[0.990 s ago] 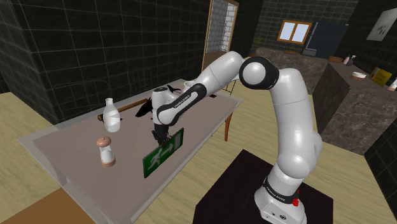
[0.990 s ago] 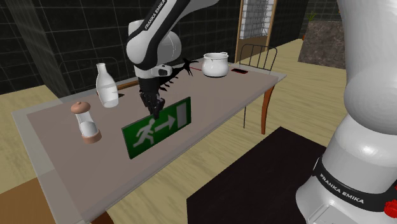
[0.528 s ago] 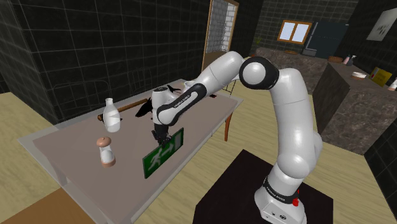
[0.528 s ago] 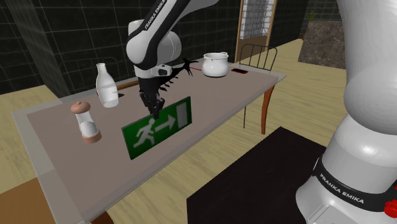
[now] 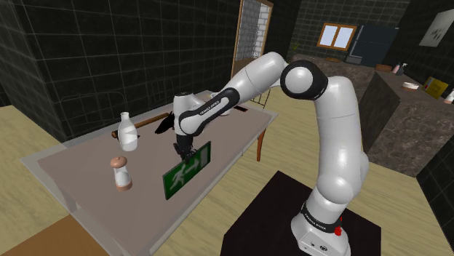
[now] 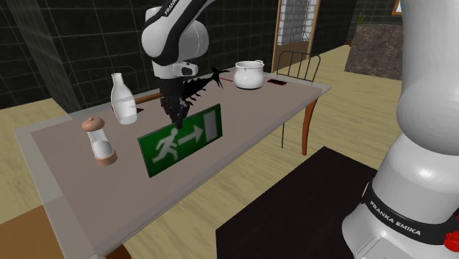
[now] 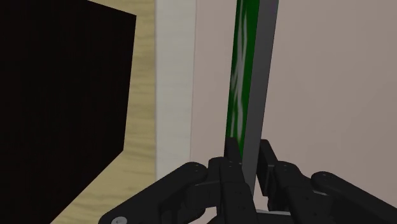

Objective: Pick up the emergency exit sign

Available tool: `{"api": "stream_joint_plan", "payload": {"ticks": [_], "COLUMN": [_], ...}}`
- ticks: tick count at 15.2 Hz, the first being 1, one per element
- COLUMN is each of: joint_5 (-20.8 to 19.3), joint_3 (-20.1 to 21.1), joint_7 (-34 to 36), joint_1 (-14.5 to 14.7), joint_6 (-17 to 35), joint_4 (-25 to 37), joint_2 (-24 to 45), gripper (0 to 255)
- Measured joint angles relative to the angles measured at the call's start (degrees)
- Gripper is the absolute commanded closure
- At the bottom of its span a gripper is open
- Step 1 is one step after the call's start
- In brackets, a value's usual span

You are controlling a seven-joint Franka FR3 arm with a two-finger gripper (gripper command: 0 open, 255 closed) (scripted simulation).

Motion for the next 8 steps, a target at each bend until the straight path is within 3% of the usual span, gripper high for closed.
{"api": "stream_joint_plan", "payload": {"ticks": [8], "joint_5": [1.62], "joint_3": [1.00], "joint_7": [-0.89], "joint_1": [-0.68], "joint_6": [-4.43], "joint_4": [1.12], "joint_2": [-3.51], "gripper": [255]}}
